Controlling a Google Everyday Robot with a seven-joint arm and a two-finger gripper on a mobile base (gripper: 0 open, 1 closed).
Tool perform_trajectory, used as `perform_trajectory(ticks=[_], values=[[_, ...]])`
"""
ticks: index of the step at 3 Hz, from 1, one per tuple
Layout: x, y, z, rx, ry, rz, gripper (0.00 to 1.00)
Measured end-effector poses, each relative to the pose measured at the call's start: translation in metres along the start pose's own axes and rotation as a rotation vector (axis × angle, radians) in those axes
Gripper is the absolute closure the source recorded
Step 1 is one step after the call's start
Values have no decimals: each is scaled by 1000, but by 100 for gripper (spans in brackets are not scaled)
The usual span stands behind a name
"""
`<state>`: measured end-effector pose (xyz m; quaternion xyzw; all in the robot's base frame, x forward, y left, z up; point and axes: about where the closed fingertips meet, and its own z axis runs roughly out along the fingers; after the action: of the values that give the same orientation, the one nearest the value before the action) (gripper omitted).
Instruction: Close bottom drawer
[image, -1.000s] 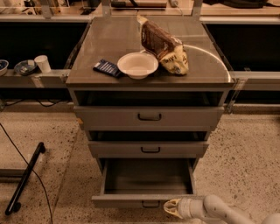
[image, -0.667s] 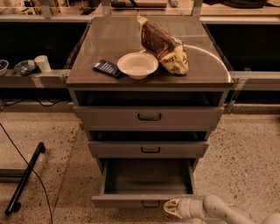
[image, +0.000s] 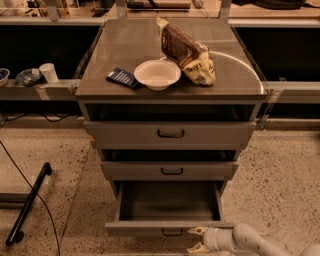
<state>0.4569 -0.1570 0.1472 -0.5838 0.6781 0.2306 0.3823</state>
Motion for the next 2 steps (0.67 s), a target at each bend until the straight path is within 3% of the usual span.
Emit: perform_trajectory(ticks=[1,2], values=[[0,1,0,-3,1,0,0],[-1,3,0,-6,3,0,0]])
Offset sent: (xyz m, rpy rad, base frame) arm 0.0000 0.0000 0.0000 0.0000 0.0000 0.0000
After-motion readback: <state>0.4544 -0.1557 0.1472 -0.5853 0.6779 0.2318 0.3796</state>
